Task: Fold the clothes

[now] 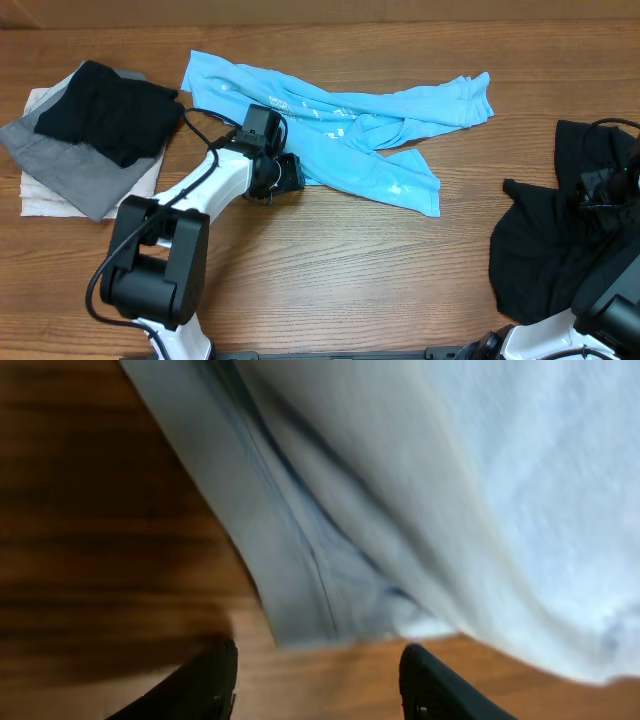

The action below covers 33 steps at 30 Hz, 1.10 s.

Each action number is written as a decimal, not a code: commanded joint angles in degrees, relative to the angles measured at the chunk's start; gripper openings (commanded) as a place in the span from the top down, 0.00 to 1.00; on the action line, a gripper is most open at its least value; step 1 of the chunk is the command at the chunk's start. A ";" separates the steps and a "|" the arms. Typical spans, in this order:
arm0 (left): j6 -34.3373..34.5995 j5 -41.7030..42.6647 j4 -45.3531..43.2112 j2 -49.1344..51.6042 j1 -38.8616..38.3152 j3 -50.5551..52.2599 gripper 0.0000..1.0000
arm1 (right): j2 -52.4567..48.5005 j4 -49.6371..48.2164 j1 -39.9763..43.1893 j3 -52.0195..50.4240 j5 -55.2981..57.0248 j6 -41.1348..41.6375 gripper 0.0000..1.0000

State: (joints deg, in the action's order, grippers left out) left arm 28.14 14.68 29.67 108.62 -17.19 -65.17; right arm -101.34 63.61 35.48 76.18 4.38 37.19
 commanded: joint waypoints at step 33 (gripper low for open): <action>-13.51 -5.60 30.16 -13.35 27.78 -9.55 0.00 | 0.98 -8.68 -24.92 1.40 -12.52 -23.98 0.45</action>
State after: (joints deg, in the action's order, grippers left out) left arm 15.86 6.42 55.99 95.37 11.97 -74.74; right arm -101.34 55.13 11.75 76.20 -9.61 14.46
